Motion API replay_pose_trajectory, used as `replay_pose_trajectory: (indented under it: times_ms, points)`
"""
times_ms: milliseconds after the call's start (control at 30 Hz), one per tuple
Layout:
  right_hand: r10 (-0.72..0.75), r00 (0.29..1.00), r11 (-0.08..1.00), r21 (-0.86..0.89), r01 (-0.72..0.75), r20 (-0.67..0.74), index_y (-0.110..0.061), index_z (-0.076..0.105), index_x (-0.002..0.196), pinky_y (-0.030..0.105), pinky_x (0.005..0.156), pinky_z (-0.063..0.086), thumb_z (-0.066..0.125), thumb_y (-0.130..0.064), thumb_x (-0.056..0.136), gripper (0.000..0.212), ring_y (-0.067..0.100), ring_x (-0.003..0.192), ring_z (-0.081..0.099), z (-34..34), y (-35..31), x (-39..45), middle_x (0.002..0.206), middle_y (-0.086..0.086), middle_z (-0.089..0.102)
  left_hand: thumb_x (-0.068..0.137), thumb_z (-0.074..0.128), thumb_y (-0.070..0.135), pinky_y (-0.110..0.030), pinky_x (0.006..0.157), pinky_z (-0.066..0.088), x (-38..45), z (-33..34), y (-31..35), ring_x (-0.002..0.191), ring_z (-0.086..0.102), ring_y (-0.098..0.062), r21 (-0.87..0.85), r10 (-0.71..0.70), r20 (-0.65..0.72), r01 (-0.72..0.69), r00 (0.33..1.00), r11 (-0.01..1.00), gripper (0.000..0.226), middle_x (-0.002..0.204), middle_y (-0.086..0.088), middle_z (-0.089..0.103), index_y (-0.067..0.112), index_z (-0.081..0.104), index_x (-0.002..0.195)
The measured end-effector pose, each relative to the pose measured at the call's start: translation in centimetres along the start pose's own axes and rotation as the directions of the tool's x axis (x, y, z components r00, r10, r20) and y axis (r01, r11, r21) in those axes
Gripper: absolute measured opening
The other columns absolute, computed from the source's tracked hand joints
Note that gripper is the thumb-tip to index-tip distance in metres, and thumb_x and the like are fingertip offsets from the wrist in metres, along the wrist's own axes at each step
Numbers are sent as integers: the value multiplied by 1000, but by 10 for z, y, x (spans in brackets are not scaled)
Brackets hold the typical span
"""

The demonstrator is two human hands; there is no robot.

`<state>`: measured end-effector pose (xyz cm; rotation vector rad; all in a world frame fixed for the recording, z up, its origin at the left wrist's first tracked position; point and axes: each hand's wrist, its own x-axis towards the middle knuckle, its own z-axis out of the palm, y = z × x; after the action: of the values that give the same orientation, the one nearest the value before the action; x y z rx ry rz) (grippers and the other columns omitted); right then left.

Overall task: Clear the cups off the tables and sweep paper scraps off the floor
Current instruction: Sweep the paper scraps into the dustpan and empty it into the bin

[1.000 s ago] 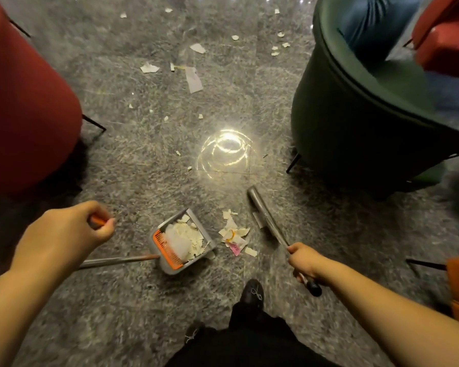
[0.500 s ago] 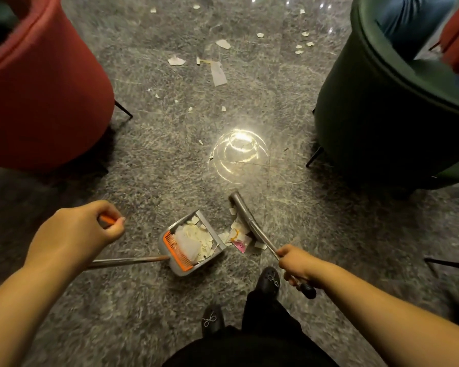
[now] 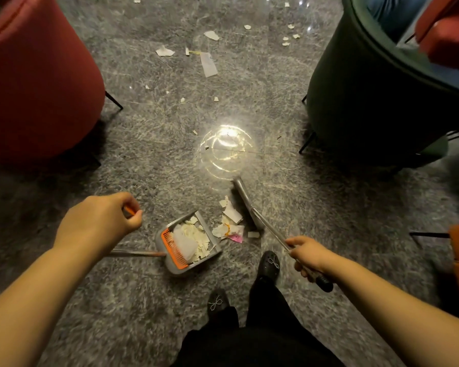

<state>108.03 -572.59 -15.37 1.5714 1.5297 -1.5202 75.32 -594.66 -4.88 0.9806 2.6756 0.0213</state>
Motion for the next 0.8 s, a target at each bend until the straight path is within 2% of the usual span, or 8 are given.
replay_pose_trajectory:
  times_ms: [100, 233, 367, 500, 633, 800]
  points:
    - [35, 999, 999, -15, -34, 9, -18, 42, 137, 19, 36, 34, 35, -5, 97, 42, 17, 37, 44, 1, 4, 0, 64, 13, 49, 78, 71, 47, -28, 57, 42, 4, 11, -5, 69, 61, -22, -3, 7, 21, -7, 1000, 1000, 16, 68, 7, 64, 37, 60, 73]
    - [48, 999, 998, -49, -47, 13, -13, 47, 127, 17, 34, 33, 33, 0, 95, 38, 16, 33, 42, 8, 0, 7, 61, 12, 46, 77, 71, 49, -28, 56, 38, 12, 22, -13, 68, 60, -24, 4, 7, -5, -7, 1000, 1000, 19, 68, 6, 64, 37, 58, 71]
    - [48, 998, 996, -75, -45, 39, -12, 49, 118, 15, 33, 32, 31, 2, 93, 34, 14, 31, 41, 27, -7, 12, 63, 11, 46, 77, 70, 49, -27, 54, 34, 20, 25, -9, 60, 45, -17, 12, 24, -18, -24, 1000, 1000, 18, 56, 16, 44, 38, 57, 71]
    - [35, 996, 993, -119, -25, 84, -17, 52, 105, 16, 34, 35, 32, 1, 91, 30, 14, 36, 45, 49, -18, 12, 64, 11, 49, 77, 69, 51, -27, 56, 35, 27, 29, -4, 66, 56, -22, 19, 46, -35, -45, 998, 999, 18, 66, 8, 59, 38, 58, 72]
    - [56, 991, 995, -94, -44, 124, -17, 46, 118, 15, 33, 35, 31, 0, 93, 34, 12, 29, 44, 64, -23, 19, 65, 12, 48, 77, 68, 52, -28, 56, 37, 30, 30, -7, 64, 53, -21, 18, 51, -63, -50, 997, 999, 18, 66, 9, 58, 37, 58, 73]
    - [39, 991, 979, -205, -12, 128, -16, 43, 127, 17, 31, 35, 31, 3, 89, 44, 15, 32, 48, 73, -21, 22, 74, 15, 52, 78, 67, 52, -28, 57, 36, 35, 28, -1, 67, 58, -23, 17, 60, -86, -59, 995, 998, 18, 73, 6, 65, 36, 59, 75]
